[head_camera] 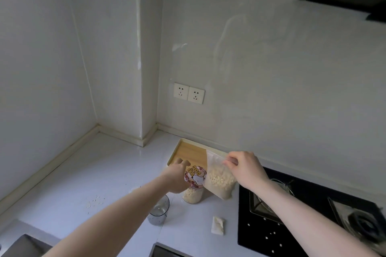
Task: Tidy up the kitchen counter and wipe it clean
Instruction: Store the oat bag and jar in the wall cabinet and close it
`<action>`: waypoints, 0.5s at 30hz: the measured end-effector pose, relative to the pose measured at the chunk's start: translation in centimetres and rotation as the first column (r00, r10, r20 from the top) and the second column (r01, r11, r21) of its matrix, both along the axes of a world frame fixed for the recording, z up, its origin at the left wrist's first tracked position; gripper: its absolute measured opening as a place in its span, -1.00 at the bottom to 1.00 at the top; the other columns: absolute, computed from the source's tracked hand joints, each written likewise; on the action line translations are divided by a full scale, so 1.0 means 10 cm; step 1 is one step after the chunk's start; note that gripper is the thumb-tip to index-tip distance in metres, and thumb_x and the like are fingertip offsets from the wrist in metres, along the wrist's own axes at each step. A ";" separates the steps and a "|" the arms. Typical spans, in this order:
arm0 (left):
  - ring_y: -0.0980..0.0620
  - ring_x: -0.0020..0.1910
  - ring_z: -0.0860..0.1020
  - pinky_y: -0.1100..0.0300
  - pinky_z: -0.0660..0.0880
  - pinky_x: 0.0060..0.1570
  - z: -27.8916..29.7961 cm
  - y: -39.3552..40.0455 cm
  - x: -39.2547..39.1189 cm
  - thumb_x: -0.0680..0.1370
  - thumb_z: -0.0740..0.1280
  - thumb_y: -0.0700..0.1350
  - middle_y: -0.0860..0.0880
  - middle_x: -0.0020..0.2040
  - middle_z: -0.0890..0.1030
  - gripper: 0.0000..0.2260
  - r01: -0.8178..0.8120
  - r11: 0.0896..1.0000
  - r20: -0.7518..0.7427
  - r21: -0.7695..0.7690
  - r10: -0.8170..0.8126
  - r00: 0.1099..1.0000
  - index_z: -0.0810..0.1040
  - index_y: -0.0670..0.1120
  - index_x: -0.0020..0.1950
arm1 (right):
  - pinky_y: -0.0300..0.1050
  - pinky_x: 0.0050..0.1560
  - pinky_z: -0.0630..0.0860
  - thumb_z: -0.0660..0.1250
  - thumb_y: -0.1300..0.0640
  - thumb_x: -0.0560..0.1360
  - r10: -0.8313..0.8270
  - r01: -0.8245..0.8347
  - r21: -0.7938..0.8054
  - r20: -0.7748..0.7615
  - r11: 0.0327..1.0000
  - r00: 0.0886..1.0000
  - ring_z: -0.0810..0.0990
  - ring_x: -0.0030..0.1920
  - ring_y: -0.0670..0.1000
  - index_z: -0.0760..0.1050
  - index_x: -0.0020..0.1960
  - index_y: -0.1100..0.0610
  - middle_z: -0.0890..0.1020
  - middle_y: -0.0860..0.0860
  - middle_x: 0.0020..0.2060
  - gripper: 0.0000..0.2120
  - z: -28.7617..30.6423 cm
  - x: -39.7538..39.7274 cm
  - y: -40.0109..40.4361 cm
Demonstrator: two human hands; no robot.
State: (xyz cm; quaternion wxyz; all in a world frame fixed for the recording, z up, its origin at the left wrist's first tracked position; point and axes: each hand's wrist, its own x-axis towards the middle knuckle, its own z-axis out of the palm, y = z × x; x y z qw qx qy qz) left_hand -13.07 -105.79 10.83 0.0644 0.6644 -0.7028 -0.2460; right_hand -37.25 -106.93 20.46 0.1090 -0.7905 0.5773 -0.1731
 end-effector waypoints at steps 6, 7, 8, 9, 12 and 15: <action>-0.23 0.48 0.34 -0.05 0.45 0.40 -0.28 -0.38 -0.34 0.38 0.61 0.05 -0.06 0.59 0.14 0.04 0.076 0.988 0.145 0.137 -0.096 0.985 0.00 0.03 0.67 | -0.13 -0.17 0.51 0.42 -0.03 0.55 -0.005 0.005 -0.021 0.003 1.000 1.000 0.57 -0.22 -0.11 0.54 -0.25 0.09 0.59 -0.13 -0.35 -0.73 0.32 -0.05 -0.04; -0.24 0.48 0.32 -0.07 0.45 0.40 -0.33 -0.43 -0.37 0.37 0.61 0.07 -0.06 0.60 0.13 0.07 0.077 0.986 0.155 0.148 -0.100 0.983 -0.01 0.03 0.67 | -0.16 -0.19 0.50 0.43 -0.04 0.55 -0.005 0.005 -0.026 0.003 1.000 1.000 0.57 -0.22 -0.14 0.55 -0.24 0.09 0.60 -0.13 -0.35 -0.73 0.33 -0.05 -0.06; -0.24 0.48 0.31 -0.07 0.45 0.39 -0.40 -0.49 -0.42 0.36 0.62 0.08 -0.06 0.60 0.13 0.08 0.076 0.984 0.156 0.161 -0.102 0.983 -0.02 0.04 0.67 | -0.20 -0.22 0.47 0.43 -0.04 0.54 -0.009 0.009 -0.027 0.000 1.000 1.000 0.56 -0.24 -0.18 0.54 -0.25 0.09 0.59 -0.13 -0.36 -0.73 0.33 -0.06 -0.10; -0.24 0.47 0.31 -0.08 0.46 0.38 -0.47 -0.54 -0.46 0.36 0.61 0.10 -0.06 0.59 0.14 0.08 0.074 0.983 0.153 0.168 -0.100 0.983 -0.03 0.04 0.67 | -0.26 -0.26 0.42 0.44 -0.03 0.54 -0.011 0.011 -0.035 0.000 0.999 1.000 0.54 -0.27 -0.20 0.53 -0.26 0.08 0.57 -0.14 -0.38 -0.73 0.34 -0.07 -0.13; -0.22 0.42 0.34 -0.08 0.52 0.29 -0.64 -0.62 -0.55 0.35 0.60 0.13 -0.03 0.52 0.21 0.07 0.043 0.985 0.157 0.169 -0.070 0.985 -0.01 0.06 0.65 | -0.27 -0.28 0.41 0.45 -0.03 0.53 -0.025 0.025 -0.053 -0.004 0.998 1.000 0.55 -0.27 -0.17 0.52 -0.27 0.04 0.58 -0.13 -0.37 -0.74 0.34 -0.10 -0.20; -0.17 0.37 0.38 -0.02 0.58 0.17 -0.79 -0.65 -0.62 0.33 0.59 0.13 -0.02 0.45 0.26 0.01 -0.013 0.992 0.152 0.127 -0.006 0.988 0.04 0.09 0.61 | -0.21 -0.21 0.53 0.44 -0.04 0.54 -0.033 0.032 -0.049 -0.017 0.998 0.999 0.61 -0.21 -0.13 0.59 -0.22 0.06 0.66 -0.10 -0.29 -0.76 0.32 -0.12 -0.24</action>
